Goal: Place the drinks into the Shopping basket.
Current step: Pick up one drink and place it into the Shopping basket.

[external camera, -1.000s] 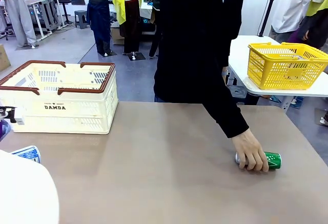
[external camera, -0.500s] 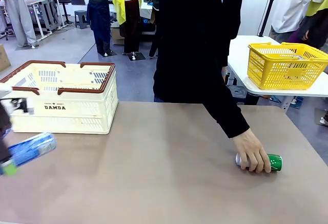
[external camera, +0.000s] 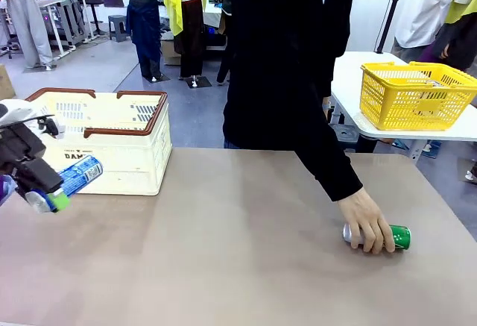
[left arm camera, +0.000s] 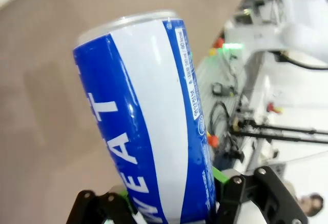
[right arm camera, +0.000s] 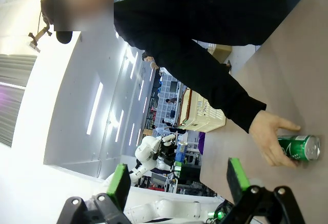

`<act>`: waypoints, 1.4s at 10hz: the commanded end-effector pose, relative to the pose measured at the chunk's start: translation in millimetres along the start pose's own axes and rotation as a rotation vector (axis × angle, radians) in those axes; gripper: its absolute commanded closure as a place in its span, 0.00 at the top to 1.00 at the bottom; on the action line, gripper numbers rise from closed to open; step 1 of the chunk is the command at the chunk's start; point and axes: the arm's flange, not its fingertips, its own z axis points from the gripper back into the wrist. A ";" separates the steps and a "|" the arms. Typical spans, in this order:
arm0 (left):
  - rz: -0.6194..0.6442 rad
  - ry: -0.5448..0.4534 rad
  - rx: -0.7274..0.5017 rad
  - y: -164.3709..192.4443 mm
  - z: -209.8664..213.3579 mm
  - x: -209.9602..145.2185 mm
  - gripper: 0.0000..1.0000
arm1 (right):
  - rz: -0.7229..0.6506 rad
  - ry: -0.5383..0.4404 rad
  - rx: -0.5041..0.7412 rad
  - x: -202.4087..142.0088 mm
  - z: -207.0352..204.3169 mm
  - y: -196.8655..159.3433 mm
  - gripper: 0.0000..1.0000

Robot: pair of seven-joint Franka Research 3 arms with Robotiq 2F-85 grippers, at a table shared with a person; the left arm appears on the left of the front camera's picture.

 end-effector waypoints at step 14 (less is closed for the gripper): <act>0.185 -0.256 0.264 -35.4 130.5 153.4 0.00 | 0.027 0.007 0.001 -1.6 0.7 1.4 1.00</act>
